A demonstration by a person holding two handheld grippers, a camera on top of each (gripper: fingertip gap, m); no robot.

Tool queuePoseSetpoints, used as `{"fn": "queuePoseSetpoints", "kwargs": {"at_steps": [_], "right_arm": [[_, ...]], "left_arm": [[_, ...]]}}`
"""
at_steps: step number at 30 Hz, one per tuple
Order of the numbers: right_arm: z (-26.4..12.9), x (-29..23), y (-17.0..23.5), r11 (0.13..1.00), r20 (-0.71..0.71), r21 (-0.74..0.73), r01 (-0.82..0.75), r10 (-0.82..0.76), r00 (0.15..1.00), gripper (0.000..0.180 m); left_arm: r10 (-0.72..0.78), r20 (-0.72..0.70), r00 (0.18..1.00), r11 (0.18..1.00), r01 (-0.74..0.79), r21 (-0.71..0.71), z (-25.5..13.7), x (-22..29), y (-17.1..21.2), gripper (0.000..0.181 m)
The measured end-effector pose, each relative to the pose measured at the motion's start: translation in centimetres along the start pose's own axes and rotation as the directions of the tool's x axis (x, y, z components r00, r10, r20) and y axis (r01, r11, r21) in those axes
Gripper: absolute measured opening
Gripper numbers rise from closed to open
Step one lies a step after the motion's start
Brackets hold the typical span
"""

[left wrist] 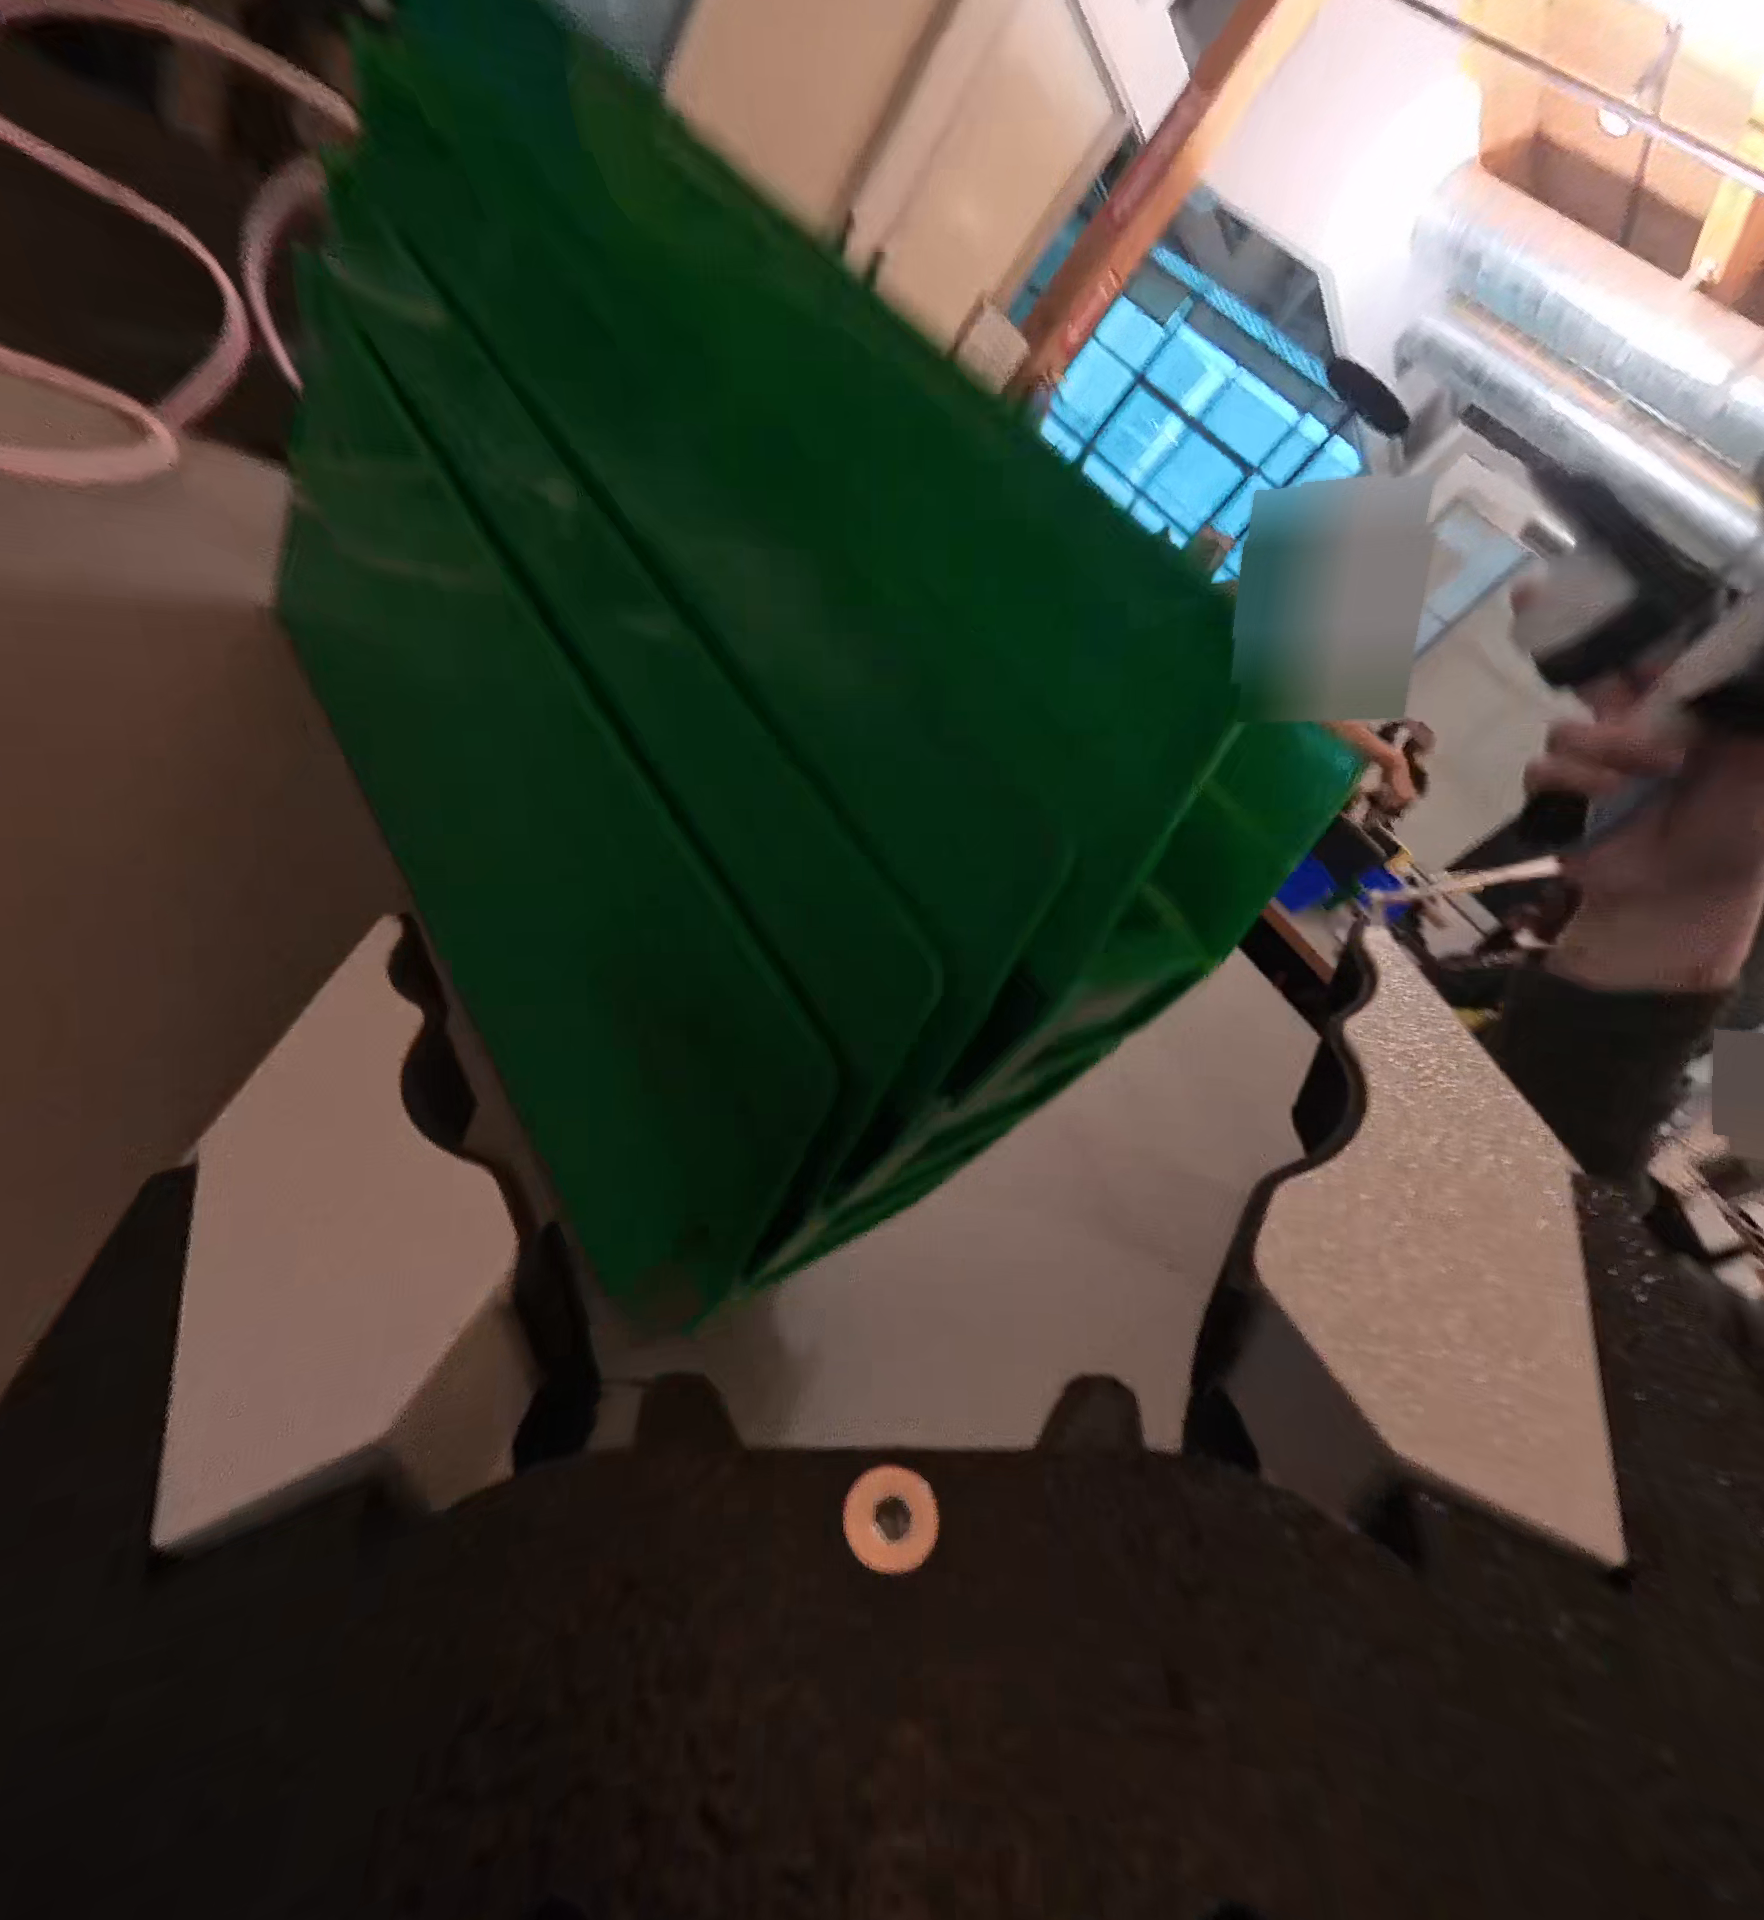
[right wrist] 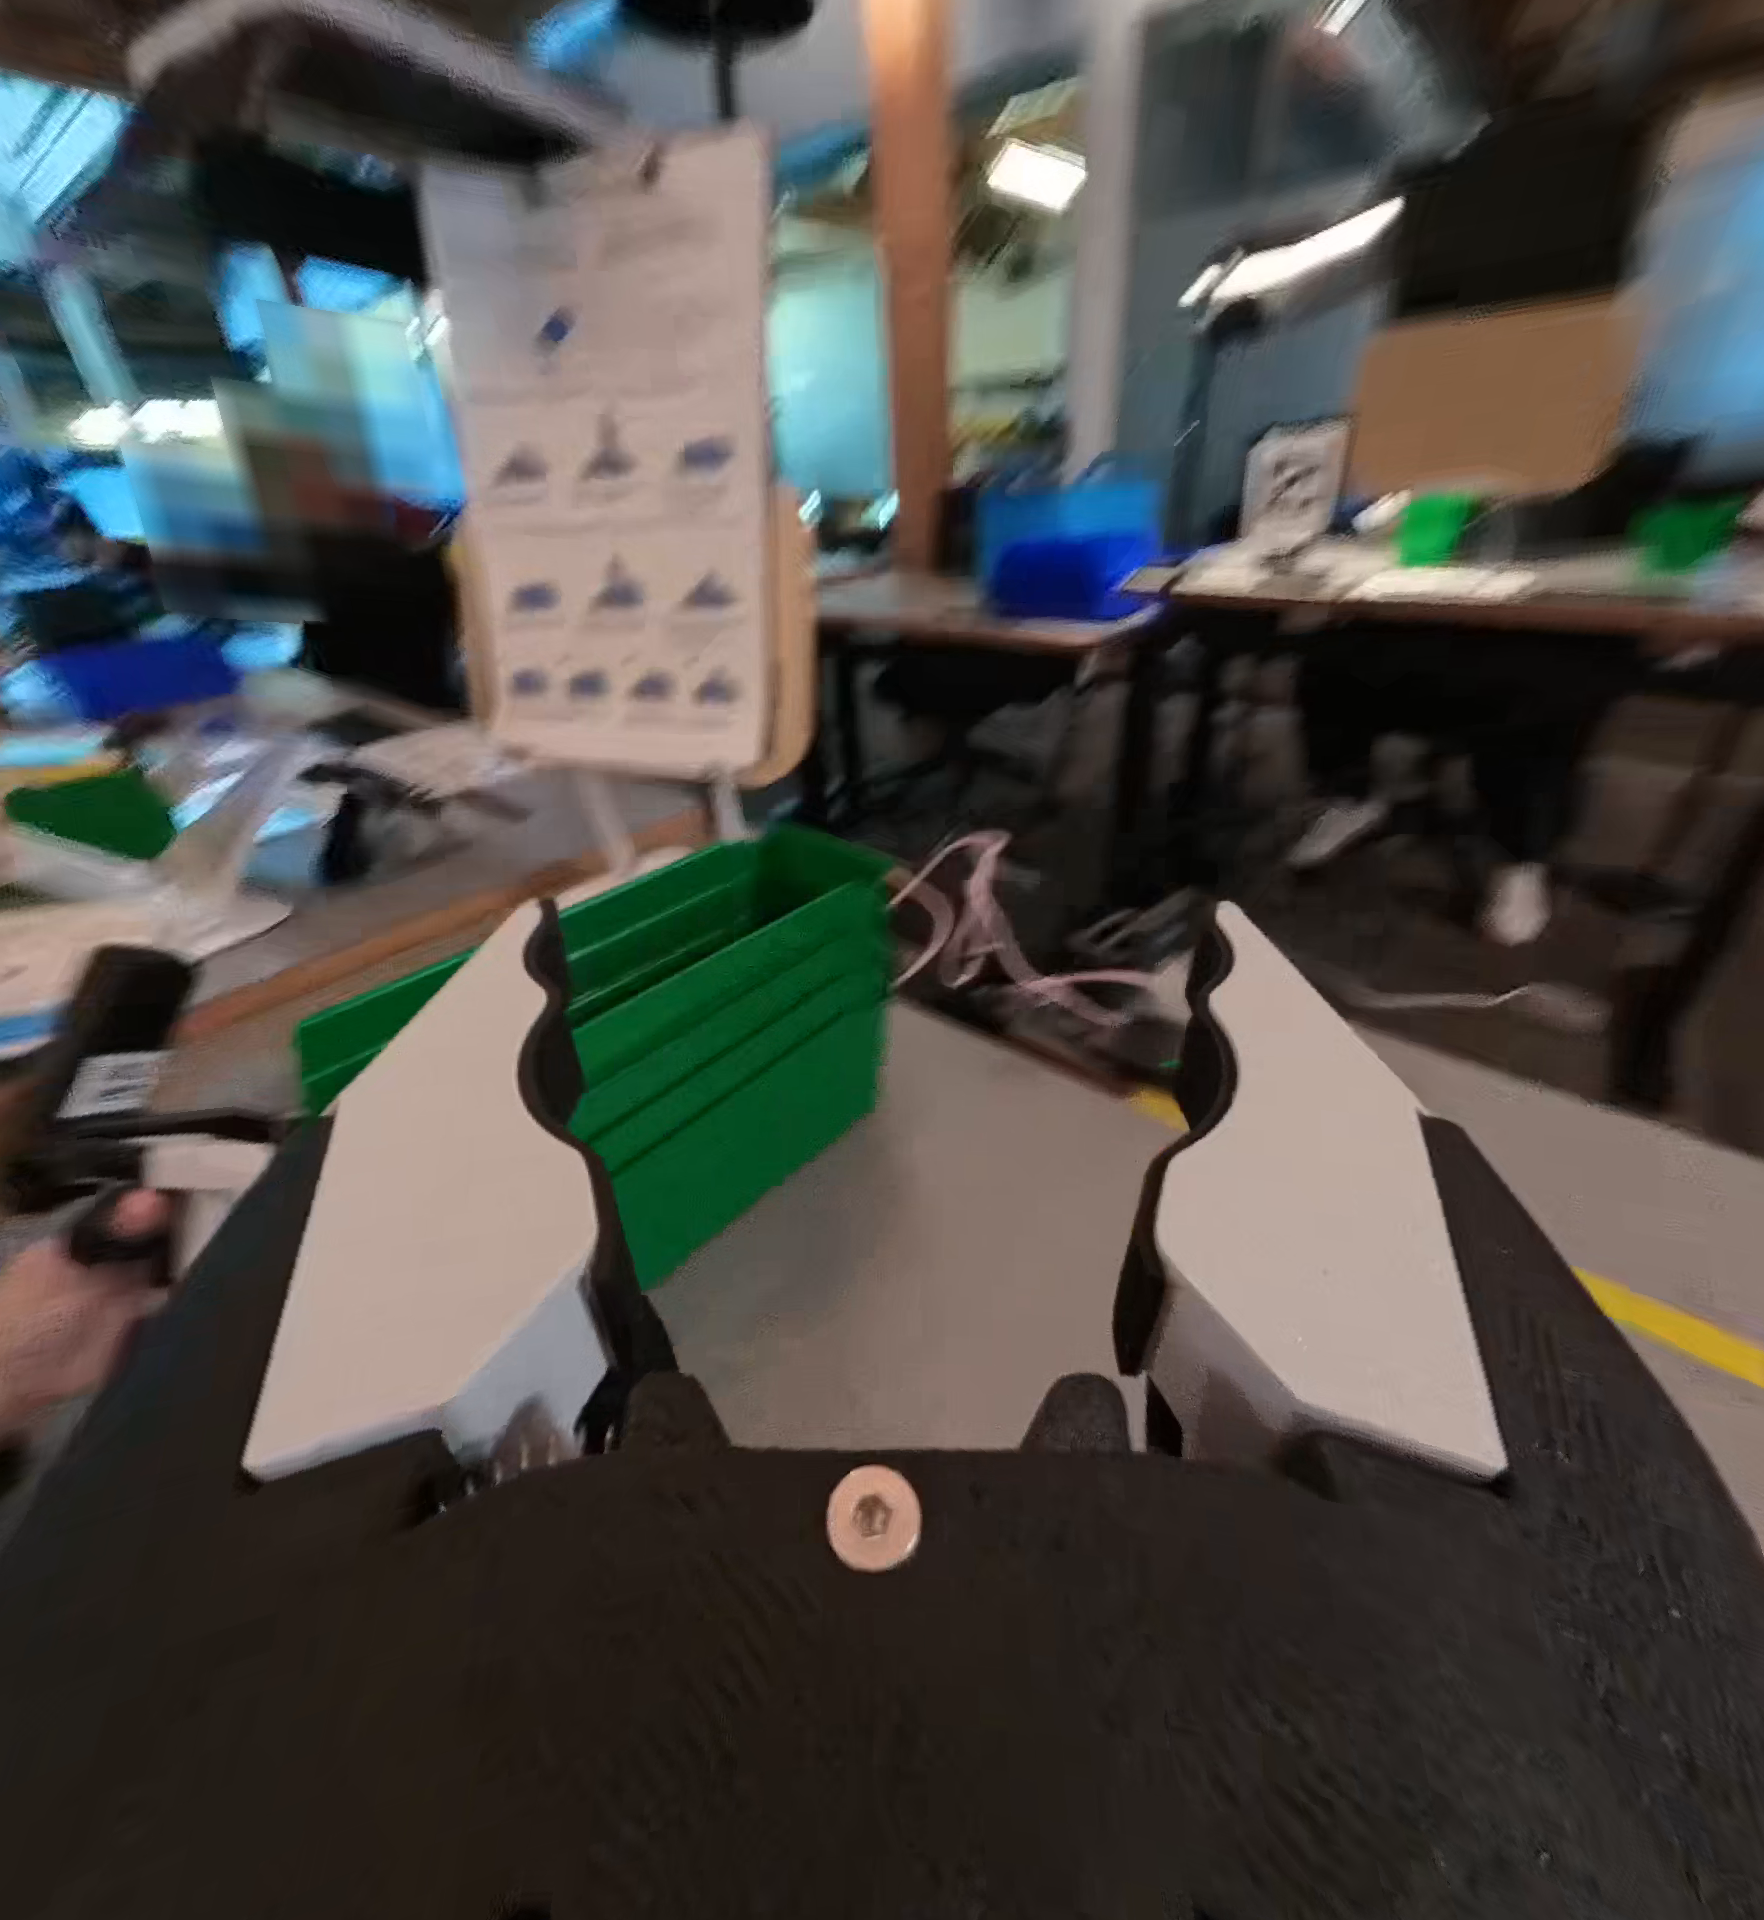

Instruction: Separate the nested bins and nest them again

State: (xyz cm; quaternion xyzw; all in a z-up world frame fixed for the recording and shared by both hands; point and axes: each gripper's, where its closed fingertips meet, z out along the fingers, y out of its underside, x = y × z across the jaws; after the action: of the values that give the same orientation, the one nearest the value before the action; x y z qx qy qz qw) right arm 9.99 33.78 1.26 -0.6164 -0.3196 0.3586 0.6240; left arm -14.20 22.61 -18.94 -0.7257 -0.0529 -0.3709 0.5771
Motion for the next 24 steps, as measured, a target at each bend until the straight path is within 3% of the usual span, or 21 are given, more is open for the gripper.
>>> {"fn": "queuePoseSetpoints", "kwargs": {"at_steps": [3, 5, 10, 14, 17, 21, 24], "right_arm": [[6.9, -5.5, 2.2, 0.973, 0.143, -0.231, -0.026, 0.061, 0.988, 0.127], [11.0, -7.8, 4.2, 0.911, 0.164, -0.412, 0.001, 0.073, 0.984, 0.13], [16.4, -11.1, 11.3, 0.604, 0.123, -0.796, 0.033, 0.108, 0.986, 0.13], [17.9, -10.9, 14.9, 0.441, 0.023, -0.898, 0.009, 0.027, 0.999, 0.143], [19.4, -13.7, 15.4, 0.433, 0.001, -0.899, -0.061, 0.142, 0.99, 0.153], [19.7, -12.5, 16.9, 0.35, -0.081, -0.934, -0.075, 0.0, 0.997, 0.147], [19.1, -11.5, 18.0, 0.263, -0.128, -0.96, -0.092, -0.123, 0.984, 0.13]], "left_arm": [[0.026, -0.103, 0.994, 1.0, -0.025, 0.016, 0.7, 1.2, 1.9, 0.15], [0.048, -0.147, 0.988, 0.998, -0.042, 0.041, 1.0, 2.3, 2.5, 0.158], [0.036, -0.22, 0.975, 0.995, -0.055, -0.08, 0.9, 5.3, 5.7, 0.156], [0.099, -0.204, 0.974, 0.995, -0.098, 0.013, -0.7, 6.5, 5.1, 0.158], [0.175, -0.129, 0.976, 0.967, -0.146, 0.207, -2.9, 5.5, 2.9, 0.158], [0.134, -0.135, 0.982, 0.977, -0.108, 0.185, -3.2, 4.5, 2.7, 0.159], [0.146, -0.143, 0.979, 0.977, -0.12, 0.177, -2.6, 4.7, 3.2, 0.159]]}}
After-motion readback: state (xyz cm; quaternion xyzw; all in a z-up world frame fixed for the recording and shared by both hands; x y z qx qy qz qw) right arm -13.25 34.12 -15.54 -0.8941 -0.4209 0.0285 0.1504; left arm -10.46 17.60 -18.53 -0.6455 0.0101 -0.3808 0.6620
